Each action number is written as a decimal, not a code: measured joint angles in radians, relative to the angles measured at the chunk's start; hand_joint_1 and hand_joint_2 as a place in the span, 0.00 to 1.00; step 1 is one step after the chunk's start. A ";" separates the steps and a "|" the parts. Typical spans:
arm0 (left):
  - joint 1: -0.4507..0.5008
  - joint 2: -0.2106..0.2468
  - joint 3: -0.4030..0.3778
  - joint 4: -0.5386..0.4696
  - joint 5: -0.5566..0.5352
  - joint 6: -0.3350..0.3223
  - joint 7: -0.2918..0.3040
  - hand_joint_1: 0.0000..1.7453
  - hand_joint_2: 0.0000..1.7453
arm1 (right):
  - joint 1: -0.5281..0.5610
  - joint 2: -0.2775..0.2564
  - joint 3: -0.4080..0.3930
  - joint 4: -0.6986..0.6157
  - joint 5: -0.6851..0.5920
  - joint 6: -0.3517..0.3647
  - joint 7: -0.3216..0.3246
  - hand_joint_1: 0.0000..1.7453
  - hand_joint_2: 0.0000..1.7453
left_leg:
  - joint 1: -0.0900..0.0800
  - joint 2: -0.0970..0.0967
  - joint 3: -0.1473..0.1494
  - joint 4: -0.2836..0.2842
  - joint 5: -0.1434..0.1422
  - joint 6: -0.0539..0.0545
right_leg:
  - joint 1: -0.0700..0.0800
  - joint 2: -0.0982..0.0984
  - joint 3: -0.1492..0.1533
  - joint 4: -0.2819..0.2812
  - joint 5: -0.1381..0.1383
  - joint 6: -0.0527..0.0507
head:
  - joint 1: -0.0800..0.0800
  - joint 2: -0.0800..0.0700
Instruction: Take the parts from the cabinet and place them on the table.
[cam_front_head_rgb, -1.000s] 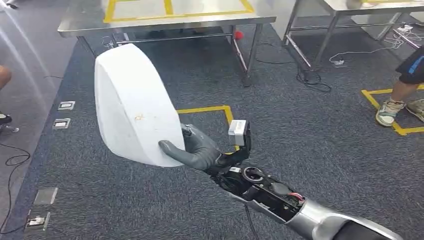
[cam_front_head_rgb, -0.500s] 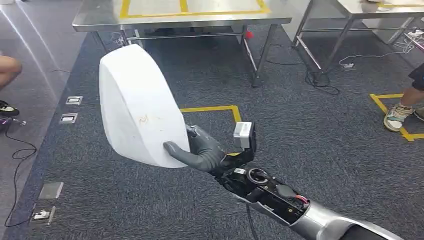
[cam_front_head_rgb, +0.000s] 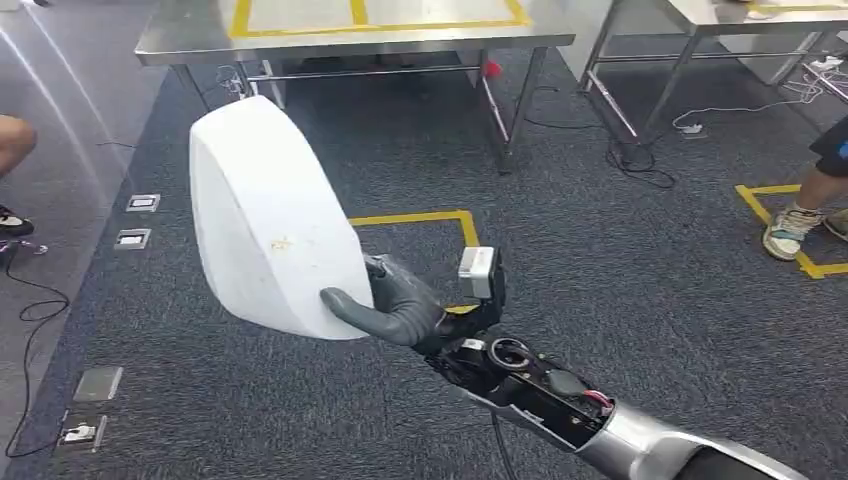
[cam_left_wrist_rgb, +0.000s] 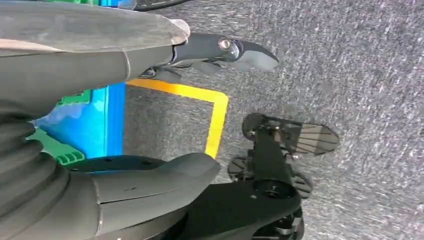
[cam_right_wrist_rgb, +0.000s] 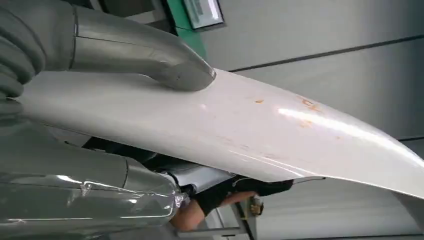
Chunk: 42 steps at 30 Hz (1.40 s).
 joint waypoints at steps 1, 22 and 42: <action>0.001 0.000 0.000 0.000 0.003 -0.005 -0.008 0.00 1.00 | 0.000 0.000 0.000 0.000 0.000 0.000 0.000 1.00 1.00 | 0.000 0.000 0.000 0.000 0.000 0.000 | 0.000 0.000 0.000 0.000 0.000 0.000 | 0.000 0.000; 0.010 0.000 0.000 0.000 0.027 -0.006 -0.020 0.00 1.00 | 0.000 -0.001 0.010 0.004 -0.008 0.005 0.003 1.00 1.00 | -0.001 -0.007 0.039 -0.017 -0.017 0.039 | -0.013 0.015 -0.090 0.214 -0.100 0.028 | 0.009 0.000; 0.017 -0.007 0.000 0.000 0.035 -0.005 -0.026 0.00 1.00 | -0.002 0.003 0.026 0.026 -0.010 0.014 0.002 1.00 1.00 | -0.001 -0.012 -0.134 0.210 -0.054 -0.012 | 0.002 0.023 0.019 0.027 -0.029 -0.040 | -0.015 0.000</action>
